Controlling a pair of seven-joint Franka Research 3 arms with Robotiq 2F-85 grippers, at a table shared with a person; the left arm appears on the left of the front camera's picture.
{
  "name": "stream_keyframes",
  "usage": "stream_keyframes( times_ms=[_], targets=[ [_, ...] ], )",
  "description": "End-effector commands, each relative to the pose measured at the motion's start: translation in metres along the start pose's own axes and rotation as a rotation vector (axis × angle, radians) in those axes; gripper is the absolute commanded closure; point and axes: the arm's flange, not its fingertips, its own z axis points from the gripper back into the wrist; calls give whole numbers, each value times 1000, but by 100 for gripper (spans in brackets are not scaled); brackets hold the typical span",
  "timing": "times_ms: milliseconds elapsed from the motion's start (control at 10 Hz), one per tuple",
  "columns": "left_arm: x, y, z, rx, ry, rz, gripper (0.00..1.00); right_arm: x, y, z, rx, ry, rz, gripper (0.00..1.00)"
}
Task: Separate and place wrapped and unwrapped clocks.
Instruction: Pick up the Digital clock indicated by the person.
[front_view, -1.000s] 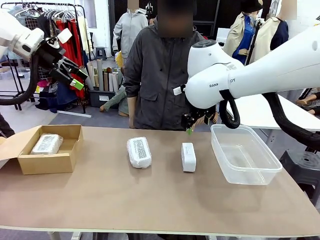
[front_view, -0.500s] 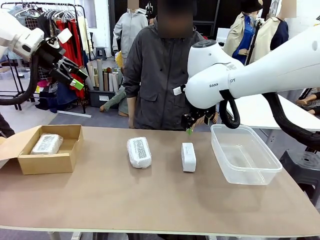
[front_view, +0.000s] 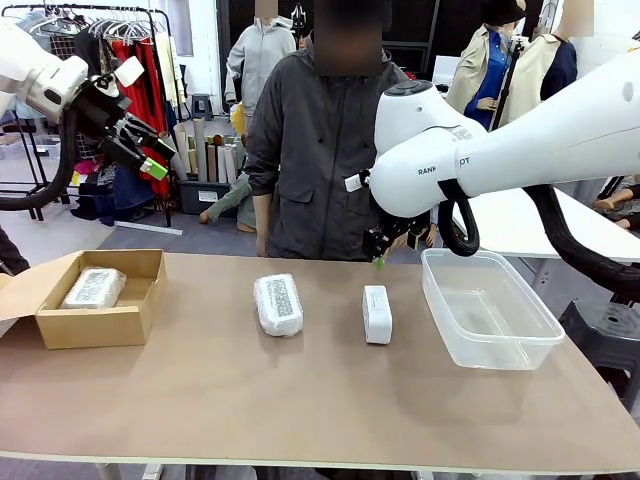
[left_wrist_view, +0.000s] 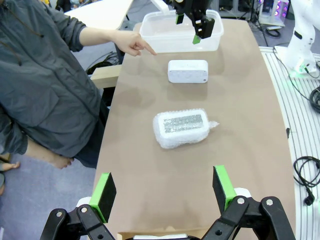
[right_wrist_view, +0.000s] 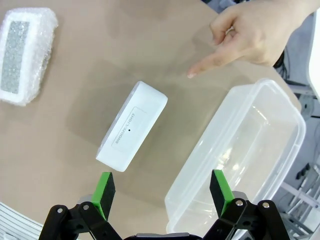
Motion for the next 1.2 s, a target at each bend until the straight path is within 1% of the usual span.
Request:
stream_keyframes(
  times_ms=[0, 100, 200, 300, 400, 500, 600, 700, 800, 1000, 1100],
  targets=[
    [0, -1, 1, 3, 0, 1, 0, -1, 0, -1, 0, 3, -8, 0],
    [0, -1, 1, 3, 0, 1, 0, 3, -4, -12, 28, 20, -74, 0],
    [0, -1, 1, 3, 0, 1, 0, 9, -14, -23, 65, 9, -190, 0],
    [0, -1, 1, 3, 0, 1, 0, 13, -24, -34, 121, 37, -282, 0],
    [0, -1, 1, 3, 0, 1, 0, 13, -25, -43, 172, 25, -281, 0],
    [0, -1, 1, 3, 0, 1, 0, 11, -25, -52, 218, 36, -331, 0],
    [0, -1, 1, 3, 0, 1, 0, 9, -20, -62, 213, 28, -392, 0],
    [0, -1, 1, 3, 0, 1, 0, 6, -11, -71, 152, 24, -438, 0],
    [0, -1, 1, 3, 0, 1, 0, 4, 0, -74, 133, 13, -441, 0],
    [0, -1, 1, 3, 0, 1, 0, -3, 14, -84, 84, 49, -539, 0],
    [0, -1, 1, 3, 0, 1, 0, -8, 21, -92, 72, 51, -570, 0]
  ],
)
